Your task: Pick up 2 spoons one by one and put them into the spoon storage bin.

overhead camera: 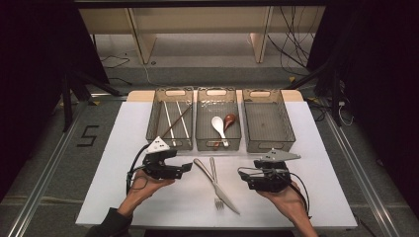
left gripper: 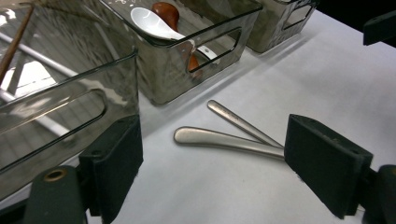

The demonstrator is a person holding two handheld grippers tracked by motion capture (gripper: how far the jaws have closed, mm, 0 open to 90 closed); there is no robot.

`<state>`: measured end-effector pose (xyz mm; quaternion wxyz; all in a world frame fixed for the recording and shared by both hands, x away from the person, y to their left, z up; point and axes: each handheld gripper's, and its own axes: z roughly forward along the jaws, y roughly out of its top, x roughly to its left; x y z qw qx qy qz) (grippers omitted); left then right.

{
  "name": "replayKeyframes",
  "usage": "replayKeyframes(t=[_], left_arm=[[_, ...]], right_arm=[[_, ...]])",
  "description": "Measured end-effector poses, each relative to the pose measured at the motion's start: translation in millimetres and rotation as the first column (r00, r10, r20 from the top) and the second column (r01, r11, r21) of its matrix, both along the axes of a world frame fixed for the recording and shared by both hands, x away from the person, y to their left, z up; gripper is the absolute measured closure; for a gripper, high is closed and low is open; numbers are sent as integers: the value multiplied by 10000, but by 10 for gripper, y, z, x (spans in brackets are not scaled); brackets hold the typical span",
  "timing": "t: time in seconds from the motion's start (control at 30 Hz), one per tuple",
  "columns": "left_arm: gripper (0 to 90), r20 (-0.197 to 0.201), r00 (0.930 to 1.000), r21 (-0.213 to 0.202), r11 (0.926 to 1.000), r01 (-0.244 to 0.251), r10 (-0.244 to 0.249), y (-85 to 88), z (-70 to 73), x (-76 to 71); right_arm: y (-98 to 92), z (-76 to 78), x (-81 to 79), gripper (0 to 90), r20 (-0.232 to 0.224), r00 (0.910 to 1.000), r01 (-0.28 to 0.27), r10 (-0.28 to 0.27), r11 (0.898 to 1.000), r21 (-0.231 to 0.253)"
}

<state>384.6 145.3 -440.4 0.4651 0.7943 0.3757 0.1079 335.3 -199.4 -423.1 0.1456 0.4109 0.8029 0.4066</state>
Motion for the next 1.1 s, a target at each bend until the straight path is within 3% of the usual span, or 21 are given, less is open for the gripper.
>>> replayKeyframes(t=[0.27,0.43,0.77,0.93,1.1], left_arm=[[254,69,9982,710,9957,586,-593,-225,-23,146],[323,55,9959,947,9915,896,-905,-330,-41,212],[539,36,9916,1496,9805,1276,-1295,-507,-110,330],[712,-103,9869,2059,9655,1594,-1607,-615,-206,383],[827,-321,9842,2352,9557,1770,-1743,-672,-299,445]], right_arm=[[-153,-45,-164,341,43,9998,217,-218,9996,184],[-228,-90,-247,341,-84,9993,366,-363,9989,277],[-264,-116,-336,339,-94,9992,384,-381,9987,329],[-276,-132,-357,339,-117,9992,398,-395,9986,335],[-274,-147,-362,339,-177,9993,336,-330,9989,330]])
